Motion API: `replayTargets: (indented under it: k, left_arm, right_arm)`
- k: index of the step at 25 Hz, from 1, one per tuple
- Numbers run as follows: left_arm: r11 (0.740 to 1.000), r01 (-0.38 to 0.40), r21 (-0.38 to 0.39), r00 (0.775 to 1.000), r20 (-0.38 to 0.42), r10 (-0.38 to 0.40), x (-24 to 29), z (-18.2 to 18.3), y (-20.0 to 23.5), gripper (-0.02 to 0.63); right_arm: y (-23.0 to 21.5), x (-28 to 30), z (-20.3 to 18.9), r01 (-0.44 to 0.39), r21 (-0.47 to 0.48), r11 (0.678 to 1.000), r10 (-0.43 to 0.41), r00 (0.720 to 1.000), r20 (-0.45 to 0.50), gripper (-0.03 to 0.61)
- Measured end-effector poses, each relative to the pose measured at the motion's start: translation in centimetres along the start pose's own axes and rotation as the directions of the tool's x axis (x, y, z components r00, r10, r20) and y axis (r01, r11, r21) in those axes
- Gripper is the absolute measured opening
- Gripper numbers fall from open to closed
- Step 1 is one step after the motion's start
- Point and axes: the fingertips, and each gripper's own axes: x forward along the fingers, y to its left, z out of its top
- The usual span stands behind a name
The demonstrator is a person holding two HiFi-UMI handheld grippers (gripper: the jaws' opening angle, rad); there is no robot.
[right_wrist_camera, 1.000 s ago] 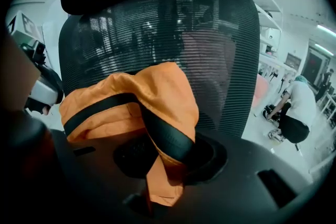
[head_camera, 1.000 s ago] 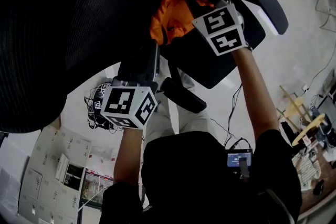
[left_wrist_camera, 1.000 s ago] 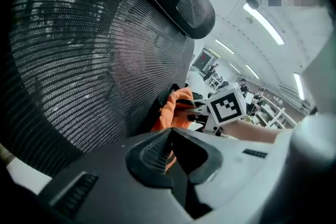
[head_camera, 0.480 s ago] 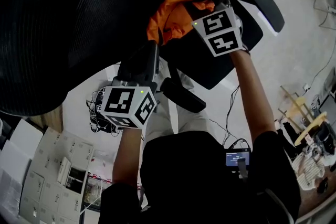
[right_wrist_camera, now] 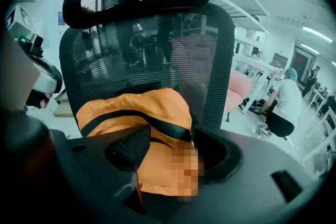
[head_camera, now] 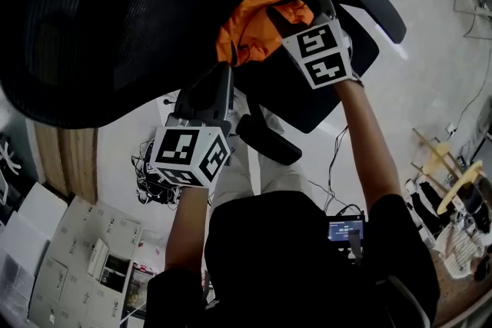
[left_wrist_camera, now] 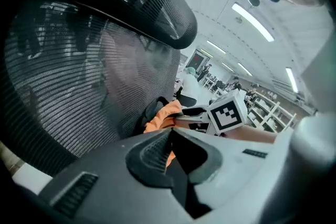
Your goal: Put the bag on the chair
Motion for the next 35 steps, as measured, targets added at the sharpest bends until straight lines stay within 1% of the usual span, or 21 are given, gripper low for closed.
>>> replayTargets:
  k: [6, 11, 19, 21, 22, 24, 27, 29, 35]
  left_arm:
    - [1.0, 0.015, 0.023, 0.999, 0.029, -0.016, -1.6, 1.3, -1.2, 0.012]
    - [0.998, 0.035, 0.051, 0.998, 0.049, -0.038, -3.4, 2.3, -3.2, 0.012]
    - [0.994, 0.062, 0.095, 0.992, 0.102, -0.072, -7.0, 4.6, -6.2, 0.012]
    - [0.992, 0.069, 0.107, 0.99, 0.113, -0.082, -8.0, 5.1, -6.8, 0.012]
    - [0.991, 0.071, 0.112, 0.989, 0.12, -0.085, -8.6, 5.3, -7.1, 0.012]
    - [0.99, 0.076, 0.12, 0.987, 0.134, -0.092, -9.6, 5.7, -7.8, 0.012]
    - [0.986, 0.091, 0.138, 0.983, 0.146, -0.111, -11.5, 5.9, -8.9, 0.012]
    - [0.982, 0.099, 0.158, 0.981, 0.151, -0.123, -12.8, 6.1, -9.6, 0.012]
    - [0.964, 0.119, 0.237, 0.969, 0.186, -0.165, -16.4, 7.7, -11.6, 0.012]
  right_arm:
    - [1.0, -2.9, 1.5, -0.017, 0.053, 0.998, 0.014, 0.998, 0.053, 0.239]
    - [1.4, -6.4, 2.3, 0.001, 0.059, 0.998, -0.005, 0.997, 0.071, 0.23]
    - [3.5, -12.7, 3.6, 0.03, 0.085, 0.996, -0.038, 0.995, 0.089, 0.15]
    - [3.7, -14.3, 3.8, 0.052, 0.098, 0.994, -0.061, 0.994, 0.094, 0.116]
    - [3.7, -15.1, 3.9, 0.07, 0.11, 0.991, -0.081, 0.992, 0.099, 0.091]
    - [3.7, -16.8, 4.1, 0.111, 0.127, 0.986, -0.126, 0.986, 0.111, 0.064]
    - [4.6, -19.2, 4.7, 0.155, 0.118, 0.981, -0.169, 0.978, 0.123, 0.037]
    - [5.5, -20.8, 5.3, 0.169, 0.118, 0.979, -0.185, 0.973, 0.139, 0.023]
    - [7.5, -25.1, 7.2, 0.177, 0.183, 0.967, -0.213, 0.955, 0.206, 0.003]
